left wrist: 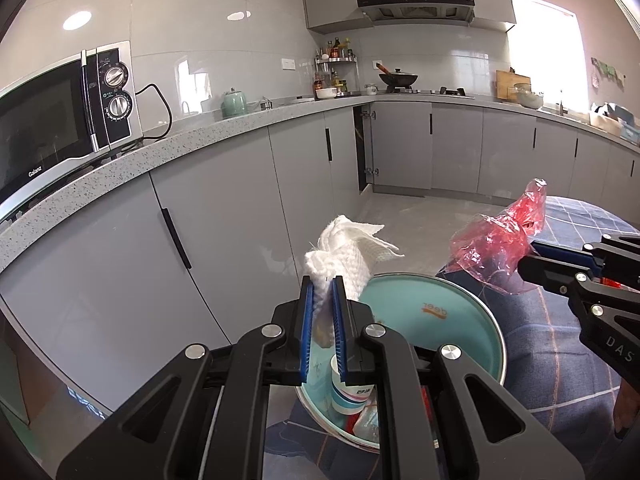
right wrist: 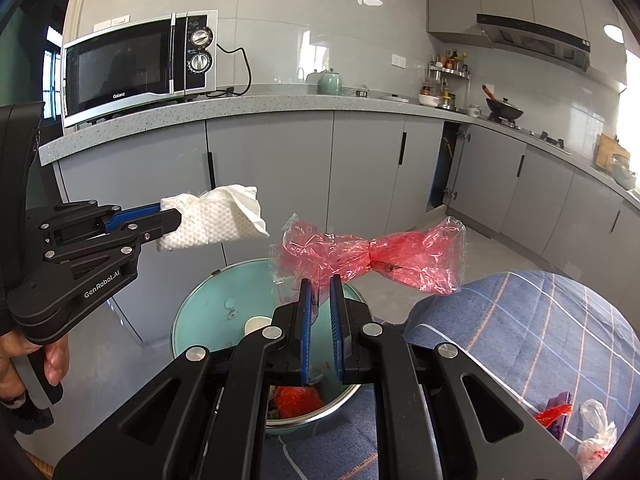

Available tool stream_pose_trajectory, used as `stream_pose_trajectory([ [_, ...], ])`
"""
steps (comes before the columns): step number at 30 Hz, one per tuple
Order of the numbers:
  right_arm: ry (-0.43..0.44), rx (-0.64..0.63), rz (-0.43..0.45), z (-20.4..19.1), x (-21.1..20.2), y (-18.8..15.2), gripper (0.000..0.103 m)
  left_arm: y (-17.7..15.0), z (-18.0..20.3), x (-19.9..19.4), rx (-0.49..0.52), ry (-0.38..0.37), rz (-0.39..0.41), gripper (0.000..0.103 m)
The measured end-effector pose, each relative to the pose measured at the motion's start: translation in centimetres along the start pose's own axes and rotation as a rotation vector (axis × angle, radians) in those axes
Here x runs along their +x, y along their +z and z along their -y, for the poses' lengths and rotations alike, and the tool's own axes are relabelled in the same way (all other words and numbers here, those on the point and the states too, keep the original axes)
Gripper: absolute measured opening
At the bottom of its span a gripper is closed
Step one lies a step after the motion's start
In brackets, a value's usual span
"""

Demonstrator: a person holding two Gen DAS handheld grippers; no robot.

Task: Collect trash
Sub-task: 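Carry the tissue and pink bag over the wastebasket with both tools, then open both tools to drop the tissue and pink bag into the wastebasket, then move both tools back over the remaining trash on the table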

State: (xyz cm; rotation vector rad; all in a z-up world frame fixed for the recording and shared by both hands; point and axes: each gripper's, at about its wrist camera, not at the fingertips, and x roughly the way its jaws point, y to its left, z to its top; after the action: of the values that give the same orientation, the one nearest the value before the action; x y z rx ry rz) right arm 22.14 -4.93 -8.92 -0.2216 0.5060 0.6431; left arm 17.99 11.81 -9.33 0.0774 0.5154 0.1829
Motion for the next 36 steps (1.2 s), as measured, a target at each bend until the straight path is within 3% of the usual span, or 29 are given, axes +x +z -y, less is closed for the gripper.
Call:
stream_pose_trajectory([
  [7, 0.012, -0.015, -0.017, -0.6, 0.9, 0.1, 0.012, -0.1, 0.2, 0.1, 0.004, -0.01, -0.006, 0.015],
  [8, 0.011, -0.017, -0.015, -0.7, 1.0, 0.0, 0.017, -0.2, 0.3, 0.1, 0.009, 0.002, -0.004, 0.02],
  [9, 0.003, -0.019, -0.009, -0.7, 1.0, 0.0, 0.021, -0.2, 0.3, 0.1, 0.01, 0.008, -0.002, 0.036],
  [11, 0.003, -0.013, -0.018, -0.6, 1.2, -0.3, 0.037, -0.2, 0.4, 0.1, 0.016, 0.012, 0.004, 0.039],
  [14, -0.013, -0.012, -0.037, -0.4, 1.7, -0.7, 0.038, -0.3, 0.9, -0.1, 0.051, 0.04, 0.019, 0.042],
  [22, -0.049, 0.032, -0.054, 0.5, 1.1, -1.2, 0.049, -0.4, 1.1, -0.3, 0.045, 0.055, 0.03, 0.074],
  [30, -0.138, 0.063, -0.076, 2.0, -2.0, -2.1, 0.054, -0.1, 2.3, -1.4, 0.064, 0.024, 0.043, 0.076],
  [36, -0.22, 0.091, -0.077, 4.4, -6.9, -4.2, 0.059, -0.4, 6.4, -2.9, 0.135, -0.047, 0.047, 0.077],
])
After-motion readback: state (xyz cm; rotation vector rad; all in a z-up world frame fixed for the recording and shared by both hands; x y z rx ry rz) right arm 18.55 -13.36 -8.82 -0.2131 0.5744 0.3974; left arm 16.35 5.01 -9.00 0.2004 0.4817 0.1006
